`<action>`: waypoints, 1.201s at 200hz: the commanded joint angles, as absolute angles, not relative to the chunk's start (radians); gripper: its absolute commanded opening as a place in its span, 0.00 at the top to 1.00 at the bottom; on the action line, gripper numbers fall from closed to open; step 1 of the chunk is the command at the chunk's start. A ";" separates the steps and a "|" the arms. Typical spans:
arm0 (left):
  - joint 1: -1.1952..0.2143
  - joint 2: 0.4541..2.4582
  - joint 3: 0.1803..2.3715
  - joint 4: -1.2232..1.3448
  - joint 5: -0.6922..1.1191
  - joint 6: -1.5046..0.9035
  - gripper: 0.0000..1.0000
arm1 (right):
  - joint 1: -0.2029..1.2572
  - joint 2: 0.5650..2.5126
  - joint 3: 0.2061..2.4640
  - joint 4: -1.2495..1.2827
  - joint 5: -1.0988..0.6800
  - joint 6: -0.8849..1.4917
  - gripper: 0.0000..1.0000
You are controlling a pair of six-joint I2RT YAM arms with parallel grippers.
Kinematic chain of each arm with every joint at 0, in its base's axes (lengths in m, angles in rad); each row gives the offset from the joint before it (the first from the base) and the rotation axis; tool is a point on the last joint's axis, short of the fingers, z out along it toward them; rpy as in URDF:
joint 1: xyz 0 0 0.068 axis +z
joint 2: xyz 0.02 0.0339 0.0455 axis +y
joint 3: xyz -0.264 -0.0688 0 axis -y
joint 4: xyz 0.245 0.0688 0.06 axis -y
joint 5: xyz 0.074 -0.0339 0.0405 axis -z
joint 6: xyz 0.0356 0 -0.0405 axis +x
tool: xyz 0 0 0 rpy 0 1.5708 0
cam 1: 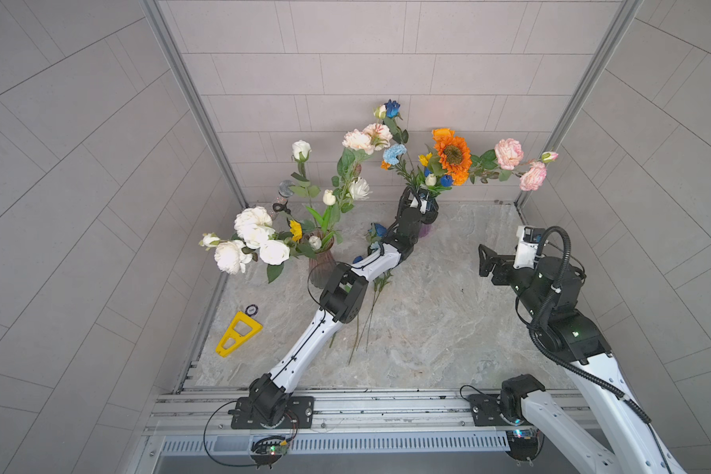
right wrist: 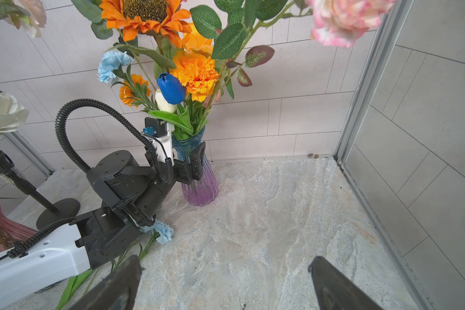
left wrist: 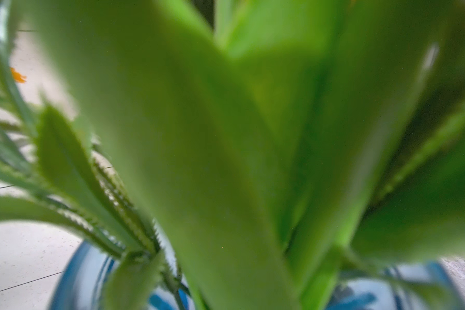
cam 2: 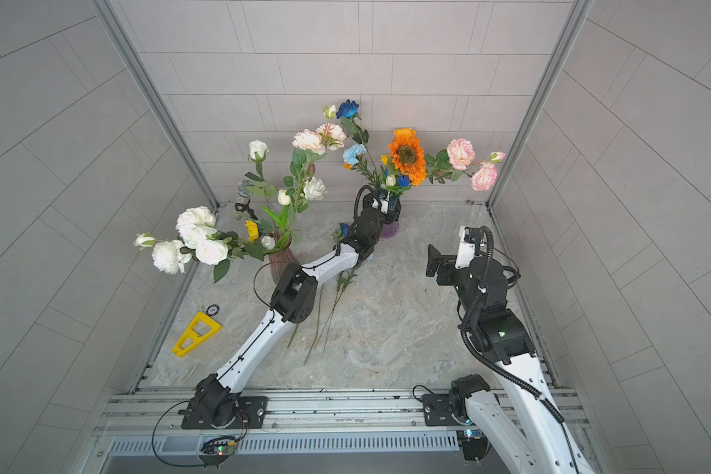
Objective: Pick out blue flowers from the vase
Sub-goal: Move the vase to the center of the board.
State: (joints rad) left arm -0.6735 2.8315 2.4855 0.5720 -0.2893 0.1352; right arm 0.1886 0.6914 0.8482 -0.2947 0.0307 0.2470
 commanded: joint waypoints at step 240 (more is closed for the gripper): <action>-0.663 2.853 2.582 0.546 -0.281 0.157 0.00 | 0.181 0.669 0.850 -0.268 0.031 0.244 0.01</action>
